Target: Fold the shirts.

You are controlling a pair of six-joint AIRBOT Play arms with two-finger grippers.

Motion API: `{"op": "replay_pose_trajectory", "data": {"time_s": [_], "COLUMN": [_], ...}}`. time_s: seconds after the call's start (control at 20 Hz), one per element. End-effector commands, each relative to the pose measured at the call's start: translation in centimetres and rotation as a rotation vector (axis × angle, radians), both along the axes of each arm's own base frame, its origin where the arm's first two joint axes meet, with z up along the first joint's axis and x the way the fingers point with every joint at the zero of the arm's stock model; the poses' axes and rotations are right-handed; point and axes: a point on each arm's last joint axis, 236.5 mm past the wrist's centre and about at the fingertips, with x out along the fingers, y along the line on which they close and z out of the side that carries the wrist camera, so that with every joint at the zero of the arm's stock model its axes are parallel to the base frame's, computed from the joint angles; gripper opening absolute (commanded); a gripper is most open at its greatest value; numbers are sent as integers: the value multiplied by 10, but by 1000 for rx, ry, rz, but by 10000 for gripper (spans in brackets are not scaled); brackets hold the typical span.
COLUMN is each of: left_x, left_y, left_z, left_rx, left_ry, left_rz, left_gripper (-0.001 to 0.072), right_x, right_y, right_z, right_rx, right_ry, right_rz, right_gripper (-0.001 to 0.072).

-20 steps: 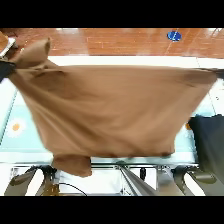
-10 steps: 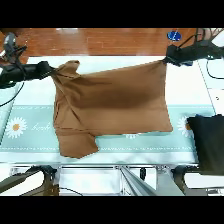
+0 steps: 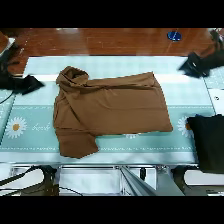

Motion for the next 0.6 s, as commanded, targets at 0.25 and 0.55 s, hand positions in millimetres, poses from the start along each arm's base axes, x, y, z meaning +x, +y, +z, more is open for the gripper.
{"op": "replay_pose_trajectory", "data": {"time_s": [0.25,0.55], "left_x": [-161,-148], "left_y": [-38,-57], "left_z": [-74,-89], "left_rx": [-317,-380], "left_ry": [403,343], "left_rz": [108,151], "left_gripper": [508,508], "right_x": [-163,-169], "right_y": [-19,6], "right_z": [-110,-109], "right_rx": [-17,162], "right_ry": [28,32], "right_rz": [-296,-304], "right_gripper": [410,410]}}
